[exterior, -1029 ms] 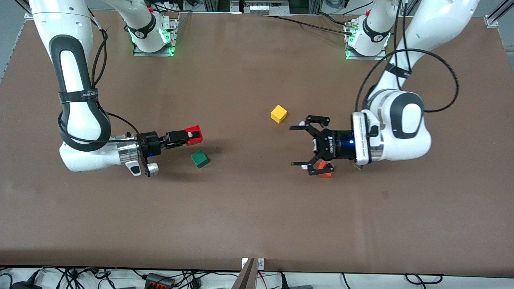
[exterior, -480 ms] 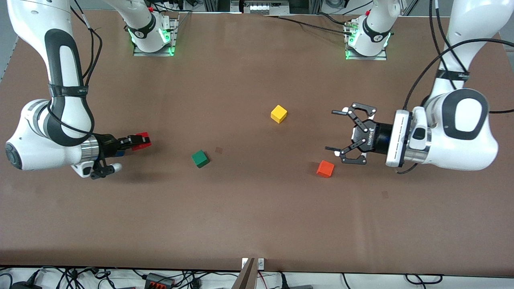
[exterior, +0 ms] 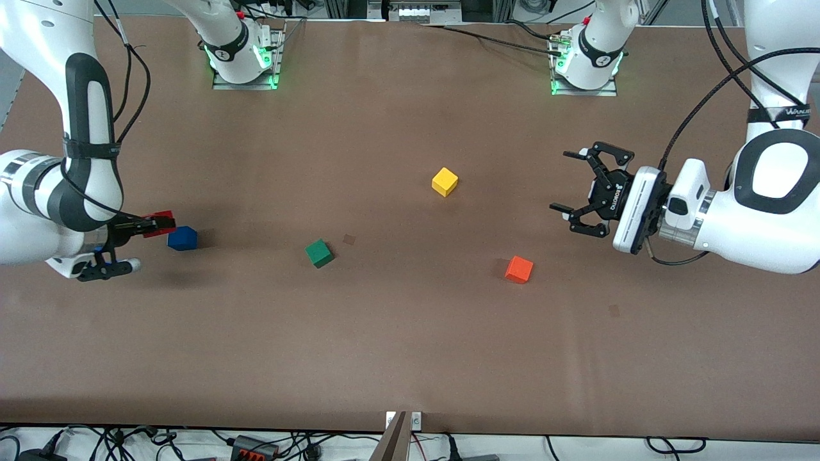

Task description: Pass red block to right arm, stack on blue

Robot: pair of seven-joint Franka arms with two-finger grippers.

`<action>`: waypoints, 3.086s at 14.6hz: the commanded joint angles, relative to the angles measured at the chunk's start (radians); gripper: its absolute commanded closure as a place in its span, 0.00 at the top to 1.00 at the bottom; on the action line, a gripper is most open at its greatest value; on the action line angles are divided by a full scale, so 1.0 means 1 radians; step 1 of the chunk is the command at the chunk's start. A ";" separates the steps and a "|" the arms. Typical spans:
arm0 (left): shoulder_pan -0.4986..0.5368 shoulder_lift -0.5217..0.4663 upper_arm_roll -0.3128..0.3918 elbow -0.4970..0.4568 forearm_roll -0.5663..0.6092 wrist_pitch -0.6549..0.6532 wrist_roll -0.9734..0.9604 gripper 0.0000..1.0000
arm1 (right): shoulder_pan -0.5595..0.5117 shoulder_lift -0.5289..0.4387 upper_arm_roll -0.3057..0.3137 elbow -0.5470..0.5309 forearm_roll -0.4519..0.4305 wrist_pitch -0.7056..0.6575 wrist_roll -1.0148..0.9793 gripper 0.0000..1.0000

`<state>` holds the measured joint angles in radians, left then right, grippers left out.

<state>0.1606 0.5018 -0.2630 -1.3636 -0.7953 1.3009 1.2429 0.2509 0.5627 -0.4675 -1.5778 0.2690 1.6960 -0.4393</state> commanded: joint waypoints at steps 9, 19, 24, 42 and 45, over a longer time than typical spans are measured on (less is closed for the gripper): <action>-0.092 -0.067 0.010 0.103 0.682 -0.060 -0.640 1.00 | 0.122 -0.164 -0.028 -0.330 -0.128 0.404 0.106 0.00; -0.158 -0.537 0.169 -0.402 0.817 0.380 -1.206 1.00 | 0.128 -0.237 -0.026 -0.551 -0.165 0.723 0.159 0.00; -0.133 -0.560 0.231 -0.391 0.756 0.445 -1.215 1.00 | 0.122 -0.230 -0.023 -0.559 -0.157 0.720 0.169 0.00; -0.130 -0.543 0.202 -0.338 0.757 0.382 -1.235 1.00 | 0.130 -0.181 -0.008 -0.554 -0.097 0.754 0.168 0.00; -0.130 -0.534 0.199 -0.324 0.758 0.383 -1.238 1.00 | 0.130 -0.173 -0.008 -0.554 -0.097 0.769 0.168 0.00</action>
<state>0.0318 -0.0415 -0.0588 -1.7216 -0.0378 1.7078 0.0201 0.3731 0.3892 -0.4737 -2.1185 0.1550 2.4317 -0.2764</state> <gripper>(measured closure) 0.000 0.445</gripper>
